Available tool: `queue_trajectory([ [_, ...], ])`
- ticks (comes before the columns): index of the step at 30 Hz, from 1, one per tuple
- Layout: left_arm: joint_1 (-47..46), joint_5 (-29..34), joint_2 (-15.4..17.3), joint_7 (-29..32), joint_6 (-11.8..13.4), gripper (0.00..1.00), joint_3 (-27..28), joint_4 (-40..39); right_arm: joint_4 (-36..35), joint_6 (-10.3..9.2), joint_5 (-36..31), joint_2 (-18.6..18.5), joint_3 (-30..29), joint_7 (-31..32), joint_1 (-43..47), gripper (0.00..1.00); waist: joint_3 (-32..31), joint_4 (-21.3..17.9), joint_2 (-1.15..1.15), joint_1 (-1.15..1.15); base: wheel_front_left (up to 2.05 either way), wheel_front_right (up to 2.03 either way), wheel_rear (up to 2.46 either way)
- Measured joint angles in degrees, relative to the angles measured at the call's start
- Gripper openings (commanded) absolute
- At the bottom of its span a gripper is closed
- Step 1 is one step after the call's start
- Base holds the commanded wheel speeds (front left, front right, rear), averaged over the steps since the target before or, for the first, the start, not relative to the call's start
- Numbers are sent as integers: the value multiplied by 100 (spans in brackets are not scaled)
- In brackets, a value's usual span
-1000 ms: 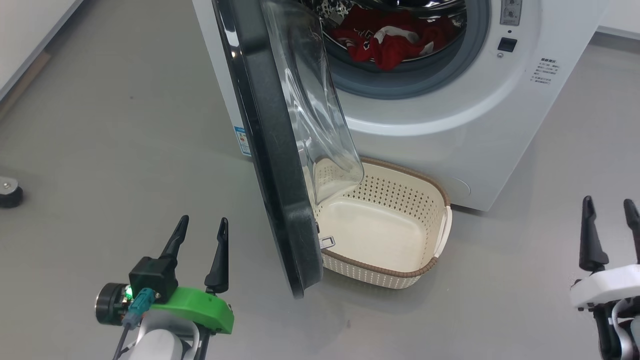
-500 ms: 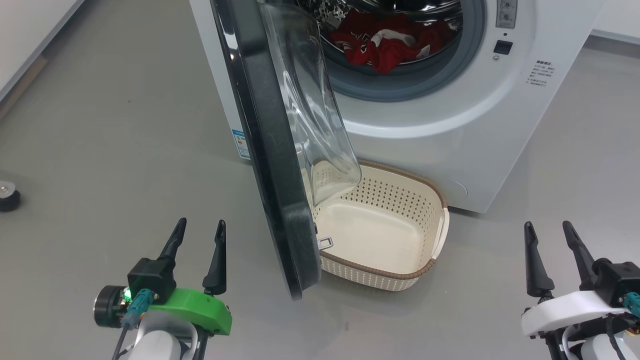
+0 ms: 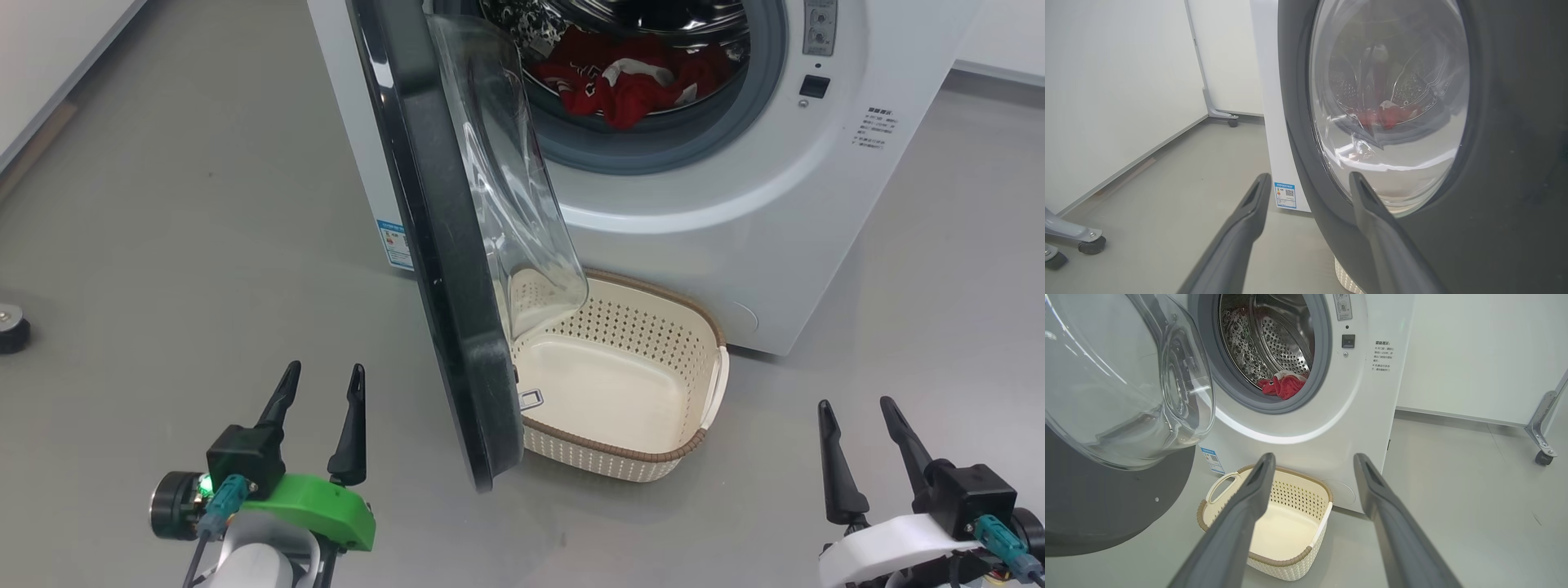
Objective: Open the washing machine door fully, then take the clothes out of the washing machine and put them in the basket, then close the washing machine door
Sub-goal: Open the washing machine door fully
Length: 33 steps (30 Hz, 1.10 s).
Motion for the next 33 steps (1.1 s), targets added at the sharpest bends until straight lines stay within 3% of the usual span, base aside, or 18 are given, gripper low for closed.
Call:
queue_trajectory([
  [15,8,10,1,0,0,100,7,21,-96,0,-176,134,-102,0,179,100,-66,-43,0,0,0,0,0],
  [16,9,10,1,0,0,80,8,26,-96,0,-176,142,-107,0,191,100,-70,-45,0,0,0,0,0],
  [17,10,10,1,0,0,47,8,33,-100,0,-177,146,-113,0,193,100,-74,-47,0,0,0,0,0],
  [18,14,10,1,0,0,47,9,42,-109,0,-181,149,-123,0,193,100,-78,-48,0,0,0,0,0],
  [19,17,10,1,1,-1,0,8,55,-120,1,-188,154,-136,0,194,100,-82,-50,0,0,0,0,0],
  [33,120,11,9,1,-42,0,-13,149,-177,9,-311,256,-286,0,303,100,-141,-57,0,0,0,0,0],
])
